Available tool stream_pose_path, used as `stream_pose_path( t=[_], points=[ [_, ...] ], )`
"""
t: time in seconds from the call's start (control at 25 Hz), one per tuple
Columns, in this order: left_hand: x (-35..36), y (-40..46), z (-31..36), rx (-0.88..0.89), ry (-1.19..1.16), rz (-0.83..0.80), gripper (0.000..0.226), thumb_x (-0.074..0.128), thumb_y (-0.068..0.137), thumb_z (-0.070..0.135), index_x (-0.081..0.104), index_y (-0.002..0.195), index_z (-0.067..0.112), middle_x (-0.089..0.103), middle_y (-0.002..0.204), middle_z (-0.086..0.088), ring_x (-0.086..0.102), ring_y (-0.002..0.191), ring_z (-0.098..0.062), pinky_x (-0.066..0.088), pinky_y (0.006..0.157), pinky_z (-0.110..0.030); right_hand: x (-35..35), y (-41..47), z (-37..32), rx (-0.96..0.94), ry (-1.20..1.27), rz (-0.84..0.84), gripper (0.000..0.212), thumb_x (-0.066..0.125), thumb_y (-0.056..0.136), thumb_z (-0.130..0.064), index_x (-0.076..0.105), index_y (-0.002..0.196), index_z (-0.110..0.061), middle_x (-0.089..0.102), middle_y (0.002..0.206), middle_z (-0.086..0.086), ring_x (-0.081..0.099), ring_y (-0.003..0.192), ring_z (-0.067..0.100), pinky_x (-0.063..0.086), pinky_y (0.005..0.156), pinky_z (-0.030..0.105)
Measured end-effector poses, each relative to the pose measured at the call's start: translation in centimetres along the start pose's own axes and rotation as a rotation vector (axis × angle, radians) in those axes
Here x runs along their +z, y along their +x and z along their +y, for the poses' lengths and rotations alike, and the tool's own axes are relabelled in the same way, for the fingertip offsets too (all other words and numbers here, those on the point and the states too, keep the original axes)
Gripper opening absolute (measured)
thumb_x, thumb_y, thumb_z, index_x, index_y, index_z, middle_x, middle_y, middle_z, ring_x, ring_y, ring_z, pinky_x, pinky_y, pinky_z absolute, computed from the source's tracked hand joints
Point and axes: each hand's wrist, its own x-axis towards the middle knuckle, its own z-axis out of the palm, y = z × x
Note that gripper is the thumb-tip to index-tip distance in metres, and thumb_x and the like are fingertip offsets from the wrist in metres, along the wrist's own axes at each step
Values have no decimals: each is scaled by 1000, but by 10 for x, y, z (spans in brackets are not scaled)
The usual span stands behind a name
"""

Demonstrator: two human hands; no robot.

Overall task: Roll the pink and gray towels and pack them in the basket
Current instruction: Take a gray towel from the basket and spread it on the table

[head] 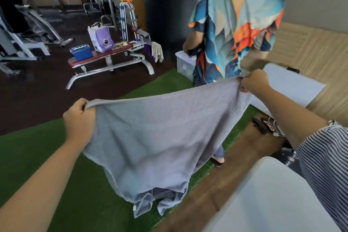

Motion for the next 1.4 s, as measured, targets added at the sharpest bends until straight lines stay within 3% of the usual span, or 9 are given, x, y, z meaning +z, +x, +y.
stream_pose_path(
  t=[0.24, 0.4, 0.56, 0.72, 0.8, 0.96, 1.08, 1.24, 1.4],
  points=[
    [57, -8, -21, -54, 65, -141, 13, 54, 80, 4, 46, 70, 3, 45, 63, -8, 36, 58, -19, 29, 53, -32, 27, 41, 53, 116, -122, 102, 26, 49, 92, -17, 53, 68, -6, 49, 72, 14, 46, 79, 28, 34, 71, 30],
    [95, -13, -17, 38, 124, -326, 22, 66, 77, 8, 46, 66, 8, 49, 61, -13, 41, 58, -22, 32, 54, -32, 8, 67, 84, 266, -19, 181, 34, 46, 91, -18, 35, 59, -20, 41, 68, 4, 41, 68, 21, 34, 72, 27],
    [118, -37, 14, 154, 91, -414, 26, 68, 77, 12, 46, 64, 13, 49, 60, -10, 40, 57, -20, 29, 51, -23, -33, 70, 118, 270, 67, 307, 33, 50, 87, -13, 39, 57, -16, 37, 59, 3, 40, 59, 25, 30, 50, 22],
    [123, -111, 21, 116, 120, -507, 26, 70, 77, 14, 48, 64, 13, 47, 56, -6, 41, 55, -19, 31, 54, -32, -55, 25, 184, 232, 21, 323, 20, 51, 87, -11, 61, 98, 3, 60, 96, 22, 56, 101, 37, 44, 78, 34],
    [116, -166, 10, 92, 168, -602, 27, 69, 79, 17, 47, 64, 15, 49, 56, -10, 43, 53, -18, 30, 53, -31, -66, -7, 224, 196, -92, 242, 26, 50, 87, -13, 58, 104, 5, 59, 109, 26, 54, 102, 40, 42, 88, 39],
    [88, -297, -12, 32, 268, -767, 28, 65, 82, 26, 45, 66, 15, 50, 56, -10, 43, 47, -15, 28, 50, -31, -91, -62, 319, 164, -267, 18, 30, 57, 79, -26, 57, 72, 3, 63, 85, 24, 54, 80, 31, 38, 72, 32],
    [64, -386, -11, -4, 331, -827, 29, 65, 82, 32, 48, 67, 15, 52, 54, -5, 47, 46, -12, 31, 49, -33, -112, -103, 383, 40, -515, -151, 22, 55, 80, -12, 64, 88, 6, 65, 94, 23, 57, 89, 32, 36, 69, 29],
    [37, -470, 8, 0, 313, -856, 28, 65, 87, 24, 47, 68, 16, 48, 51, 3, 44, 46, -11, 27, 48, -26, -153, -148, 430, -175, -740, -261, 22, 49, 83, -7, 66, 93, 3, 57, 109, 20, 44, 113, 29, 40, 89, 33],
    [12, -530, 21, -46, 329, -945, 30, 63, 88, 29, 45, 67, 19, 46, 52, 3, 44, 48, -12, 27, 52, -28, -189, -198, 455, -261, -774, -307, 23, 47, 88, -5, 64, 105, -3, 60, 115, 14, 56, 106, 29, 40, 85, 30]
  ],
)
